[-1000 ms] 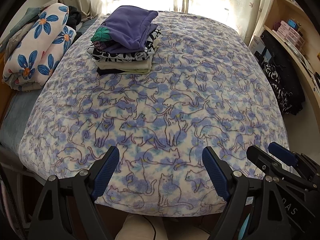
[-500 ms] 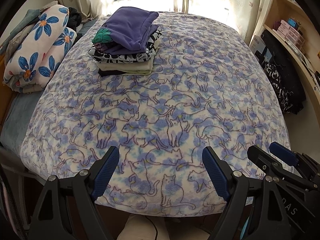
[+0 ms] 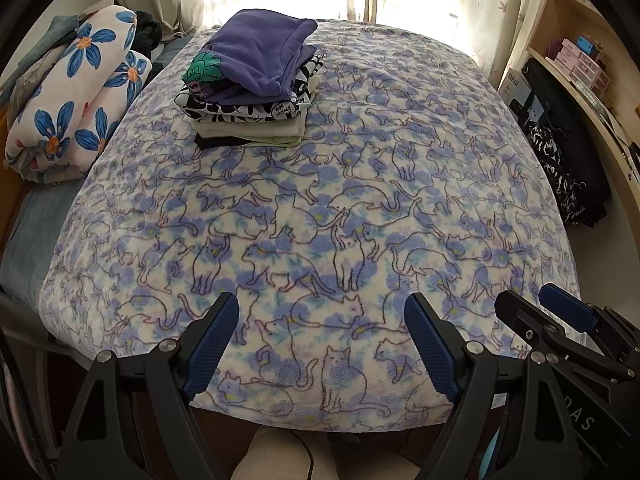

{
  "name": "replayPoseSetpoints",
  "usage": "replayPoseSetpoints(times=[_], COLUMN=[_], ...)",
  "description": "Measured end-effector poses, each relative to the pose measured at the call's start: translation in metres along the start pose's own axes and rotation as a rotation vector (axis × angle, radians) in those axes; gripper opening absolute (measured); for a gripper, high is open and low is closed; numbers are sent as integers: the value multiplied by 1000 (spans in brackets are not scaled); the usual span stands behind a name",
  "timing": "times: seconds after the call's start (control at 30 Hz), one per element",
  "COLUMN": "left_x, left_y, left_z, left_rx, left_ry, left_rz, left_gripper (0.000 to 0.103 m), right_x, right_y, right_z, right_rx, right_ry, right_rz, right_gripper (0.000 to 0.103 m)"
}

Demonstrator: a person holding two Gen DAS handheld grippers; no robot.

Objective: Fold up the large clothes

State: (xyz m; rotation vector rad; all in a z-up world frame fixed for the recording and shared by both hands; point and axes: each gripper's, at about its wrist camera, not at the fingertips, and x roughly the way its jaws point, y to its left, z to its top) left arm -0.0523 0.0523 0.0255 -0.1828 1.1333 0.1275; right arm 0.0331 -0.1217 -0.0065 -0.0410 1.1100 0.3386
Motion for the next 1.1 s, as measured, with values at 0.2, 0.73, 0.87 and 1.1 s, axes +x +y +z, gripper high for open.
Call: replayPoseSetpoints(times=[0.2, 0.73, 0.87, 1.1], left_x=[2, 3, 3, 3], left_y=[2, 3, 2, 1], left_z=[-2, -5, -7, -5], left_rx=[0, 0, 4, 3], left_ry=[6, 8, 9, 10], left_rz=[-1, -5, -7, -6], left_gripper=[84, 84, 84, 84], right_x=[0, 0, 0, 0], right_y=[1, -1, -5, -6], right_z=[0, 2, 1, 1], right_rx=[3, -1, -1, -1], right_ry=[4, 5, 5, 6], right_rz=[-1, 2, 3, 4], right_gripper=[57, 57, 57, 57])
